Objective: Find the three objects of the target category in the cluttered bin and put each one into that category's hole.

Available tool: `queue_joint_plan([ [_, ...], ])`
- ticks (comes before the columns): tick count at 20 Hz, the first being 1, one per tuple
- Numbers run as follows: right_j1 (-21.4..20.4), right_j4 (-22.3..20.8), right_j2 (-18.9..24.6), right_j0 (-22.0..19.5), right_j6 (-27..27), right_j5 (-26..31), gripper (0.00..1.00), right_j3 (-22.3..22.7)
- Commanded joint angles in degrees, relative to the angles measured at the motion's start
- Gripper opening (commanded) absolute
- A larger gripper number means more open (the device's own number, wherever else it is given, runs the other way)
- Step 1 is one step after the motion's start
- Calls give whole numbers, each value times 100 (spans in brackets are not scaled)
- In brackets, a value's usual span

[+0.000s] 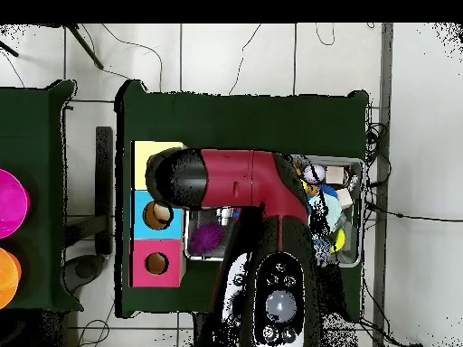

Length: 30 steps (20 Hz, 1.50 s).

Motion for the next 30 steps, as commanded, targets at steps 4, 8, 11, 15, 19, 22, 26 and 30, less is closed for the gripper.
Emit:
queue_joint_plan([
  [4, 139, -332, 320, 115, 38, 363, 0, 169],
  [8, 270, -140, 307, 473, 687, 392, 0, -47],
  [11, 552, -57, 276, 663, 1051, 311, 0, -311],
  [15, 839, 79, 249, 775, 1266, 130, 0, -488],
  [19, 908, 539, 513, 637, 1150, 8, 0, -345],
  [22, 1073, 1046, 1033, 284, 748, -453, 0, -26],
  [26, 1132, 1249, 1294, 73, 439, -712, 0, 194],
  [30, 1232, 1195, 1382, -24, 336, -929, 0, 211],
])
